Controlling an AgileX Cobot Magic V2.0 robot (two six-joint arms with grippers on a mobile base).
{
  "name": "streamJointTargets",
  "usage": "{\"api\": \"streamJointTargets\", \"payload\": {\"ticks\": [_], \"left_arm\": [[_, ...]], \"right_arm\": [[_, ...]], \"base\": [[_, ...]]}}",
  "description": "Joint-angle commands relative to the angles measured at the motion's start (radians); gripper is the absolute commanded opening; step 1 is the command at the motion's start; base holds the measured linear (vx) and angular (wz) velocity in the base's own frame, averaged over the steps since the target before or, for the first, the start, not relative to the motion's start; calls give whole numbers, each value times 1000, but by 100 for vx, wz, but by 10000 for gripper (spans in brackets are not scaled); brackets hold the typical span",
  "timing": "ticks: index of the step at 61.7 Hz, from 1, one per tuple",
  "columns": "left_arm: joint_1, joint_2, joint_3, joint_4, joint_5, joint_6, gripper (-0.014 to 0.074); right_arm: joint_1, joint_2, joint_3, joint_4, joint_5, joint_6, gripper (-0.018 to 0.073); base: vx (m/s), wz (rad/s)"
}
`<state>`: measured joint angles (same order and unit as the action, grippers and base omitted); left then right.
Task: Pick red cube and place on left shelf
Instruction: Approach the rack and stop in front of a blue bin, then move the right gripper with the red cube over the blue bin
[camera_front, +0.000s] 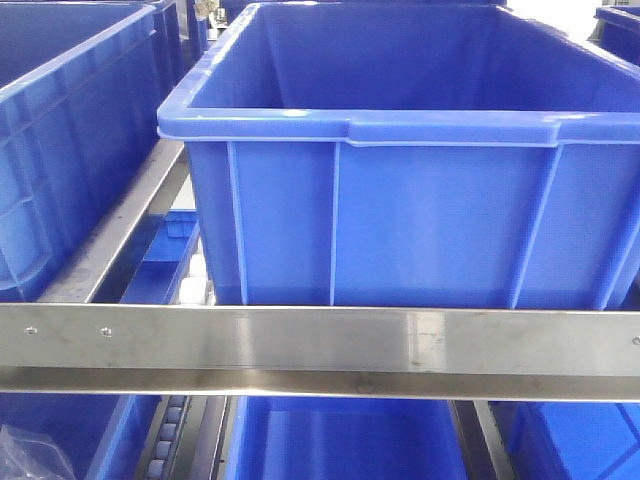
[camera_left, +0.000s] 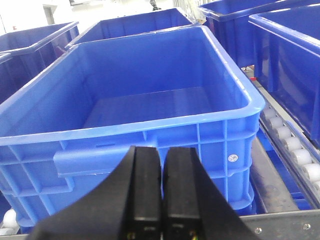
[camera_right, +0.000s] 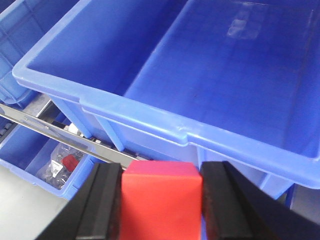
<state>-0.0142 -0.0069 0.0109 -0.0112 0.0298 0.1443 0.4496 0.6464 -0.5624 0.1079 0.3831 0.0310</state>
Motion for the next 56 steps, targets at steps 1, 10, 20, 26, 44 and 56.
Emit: {"api": "streamJointTargets", "payload": {"ticks": [1, 10, 20, 26, 44, 56], "left_arm": [[-7, 0, 22, -5, -90, 1, 106], [-7, 0, 22, -5, -90, 1, 106], [-7, 0, 22, -5, -90, 1, 106], [-7, 0, 22, -5, -90, 1, 106], [-7, 0, 22, -5, -90, 1, 106], [-7, 0, 22, -5, -90, 1, 106]], "right_arm": [[2, -1, -29, 1, -84, -6, 58], [2, -1, -29, 1, -84, -6, 58], [2, -1, -29, 1, -84, -6, 58], [2, -1, -29, 1, -84, -6, 58], [2, -1, -29, 1, -88, -6, 58], [2, 0, -29, 0, -106, -6, 58]], "base": [[0, 0], [-2, -10], [2, 13], [0, 0], [0, 0], [0, 0]]}}
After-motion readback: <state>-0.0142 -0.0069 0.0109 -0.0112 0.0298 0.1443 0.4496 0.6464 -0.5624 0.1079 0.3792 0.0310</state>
